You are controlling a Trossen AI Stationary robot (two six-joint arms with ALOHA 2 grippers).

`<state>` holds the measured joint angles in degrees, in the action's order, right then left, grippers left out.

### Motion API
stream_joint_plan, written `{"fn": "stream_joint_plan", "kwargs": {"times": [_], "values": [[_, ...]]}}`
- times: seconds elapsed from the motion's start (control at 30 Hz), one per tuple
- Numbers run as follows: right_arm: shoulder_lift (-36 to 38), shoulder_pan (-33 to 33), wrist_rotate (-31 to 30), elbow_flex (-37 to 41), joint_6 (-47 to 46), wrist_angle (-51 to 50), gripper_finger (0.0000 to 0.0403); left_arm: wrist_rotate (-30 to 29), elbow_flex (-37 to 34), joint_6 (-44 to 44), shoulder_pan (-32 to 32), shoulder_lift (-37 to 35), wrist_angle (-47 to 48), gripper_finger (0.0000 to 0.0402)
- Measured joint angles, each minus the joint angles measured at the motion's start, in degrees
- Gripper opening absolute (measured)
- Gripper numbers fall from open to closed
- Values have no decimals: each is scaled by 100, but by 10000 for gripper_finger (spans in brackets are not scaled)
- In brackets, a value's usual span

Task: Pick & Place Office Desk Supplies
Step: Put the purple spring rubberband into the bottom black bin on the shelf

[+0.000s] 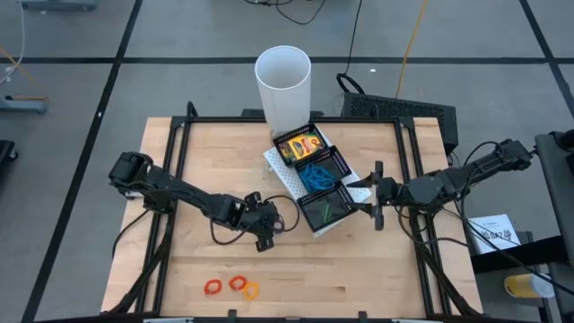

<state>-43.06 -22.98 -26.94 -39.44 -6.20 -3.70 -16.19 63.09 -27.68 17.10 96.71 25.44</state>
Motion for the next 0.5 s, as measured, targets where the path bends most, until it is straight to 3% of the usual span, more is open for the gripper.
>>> {"fn": "stream_joint_plan", "kwargs": {"times": [0.3, 0.5], "values": [[-21, 0, -2, 62, 46, 105, 226, -129, -1269, -256, -141, 7, -1933, 253], [-23, 0, -2, 230, 44, 262, 222, -141, -1488, -505, -239, 7, -1784, 253]]}}
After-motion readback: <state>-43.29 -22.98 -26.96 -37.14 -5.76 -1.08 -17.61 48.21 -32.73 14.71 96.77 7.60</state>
